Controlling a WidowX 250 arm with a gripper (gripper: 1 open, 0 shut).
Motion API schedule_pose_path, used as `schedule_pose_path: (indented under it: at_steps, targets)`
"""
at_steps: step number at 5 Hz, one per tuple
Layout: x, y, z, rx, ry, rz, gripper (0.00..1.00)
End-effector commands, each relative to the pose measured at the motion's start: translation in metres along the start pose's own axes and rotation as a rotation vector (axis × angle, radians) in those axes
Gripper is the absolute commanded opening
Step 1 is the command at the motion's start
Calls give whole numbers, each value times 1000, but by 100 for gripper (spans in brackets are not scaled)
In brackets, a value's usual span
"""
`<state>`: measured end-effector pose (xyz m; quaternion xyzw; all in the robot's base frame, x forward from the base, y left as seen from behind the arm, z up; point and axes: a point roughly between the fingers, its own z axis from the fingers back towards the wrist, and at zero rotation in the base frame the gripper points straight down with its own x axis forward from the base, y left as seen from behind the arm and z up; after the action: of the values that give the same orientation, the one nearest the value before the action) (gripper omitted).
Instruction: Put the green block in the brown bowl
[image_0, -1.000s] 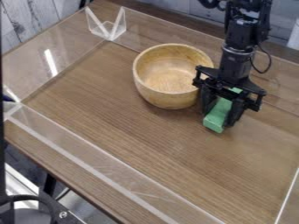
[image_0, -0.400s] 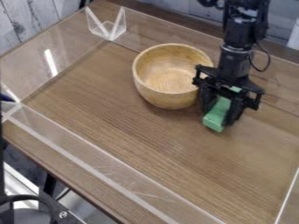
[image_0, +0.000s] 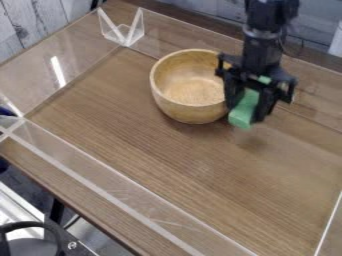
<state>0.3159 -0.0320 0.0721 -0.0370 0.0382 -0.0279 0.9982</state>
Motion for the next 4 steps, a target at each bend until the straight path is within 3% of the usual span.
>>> schedule_pose_path:
  at_steps: [1,3,4]
  targets:
    - [3,20,34,8,-92,34,0]
    - [3,69,26,22,-77,104,0]
    - [3,74,17,29,-62,111,0]
